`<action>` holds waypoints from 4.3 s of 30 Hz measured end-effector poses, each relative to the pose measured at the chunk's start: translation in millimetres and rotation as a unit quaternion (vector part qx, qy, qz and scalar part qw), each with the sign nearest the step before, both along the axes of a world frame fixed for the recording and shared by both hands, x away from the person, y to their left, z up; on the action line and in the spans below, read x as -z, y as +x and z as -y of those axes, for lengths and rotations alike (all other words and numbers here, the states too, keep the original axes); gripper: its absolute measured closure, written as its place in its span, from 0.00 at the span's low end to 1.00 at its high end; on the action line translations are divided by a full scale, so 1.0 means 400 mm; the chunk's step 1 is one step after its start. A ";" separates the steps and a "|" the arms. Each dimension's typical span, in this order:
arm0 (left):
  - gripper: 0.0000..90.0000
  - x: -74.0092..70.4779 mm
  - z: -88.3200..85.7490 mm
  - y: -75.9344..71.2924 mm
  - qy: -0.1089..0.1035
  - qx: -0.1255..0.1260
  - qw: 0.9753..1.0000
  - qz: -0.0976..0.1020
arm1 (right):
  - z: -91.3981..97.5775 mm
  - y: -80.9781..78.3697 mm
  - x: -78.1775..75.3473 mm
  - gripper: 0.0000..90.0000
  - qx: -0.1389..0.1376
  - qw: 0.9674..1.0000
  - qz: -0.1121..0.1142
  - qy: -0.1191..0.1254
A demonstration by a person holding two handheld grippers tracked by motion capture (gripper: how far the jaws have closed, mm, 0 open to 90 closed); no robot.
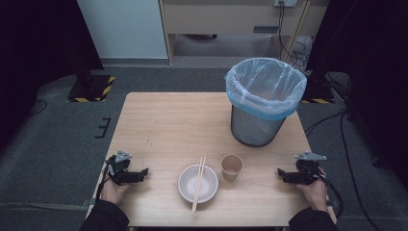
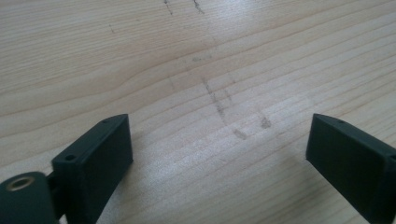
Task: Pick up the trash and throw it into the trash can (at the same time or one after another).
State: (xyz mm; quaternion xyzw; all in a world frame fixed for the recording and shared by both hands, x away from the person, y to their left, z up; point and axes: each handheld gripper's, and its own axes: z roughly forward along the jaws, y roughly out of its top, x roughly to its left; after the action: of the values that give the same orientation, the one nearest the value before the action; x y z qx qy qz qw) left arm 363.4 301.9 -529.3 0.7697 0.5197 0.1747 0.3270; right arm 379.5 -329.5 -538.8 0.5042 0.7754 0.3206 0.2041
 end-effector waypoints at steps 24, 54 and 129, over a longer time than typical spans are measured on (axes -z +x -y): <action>0.15 -0.131 0.045 -0.036 -0.073 0.009 0.994 0.087 | -0.006 -0.002 -0.004 0.00 0.009 1.000 -0.009 -0.002; 0.16 -0.284 0.147 -0.059 -0.096 0.056 0.979 0.168 | -0.017 -0.005 -0.007 0.00 0.016 1.000 -0.018 -0.007; 0.71 -0.147 0.677 0.086 -0.023 0.226 0.974 -0.006 | -0.023 0.000 -0.010 0.00 0.022 0.999 -0.025 -0.008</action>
State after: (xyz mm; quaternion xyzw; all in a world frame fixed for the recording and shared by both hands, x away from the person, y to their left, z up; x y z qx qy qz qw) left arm 397.9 31.1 -470.5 0.8603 0.3387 0.0794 0.3727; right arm 379.5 -320.4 -534.8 0.5275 0.7714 0.2972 0.1959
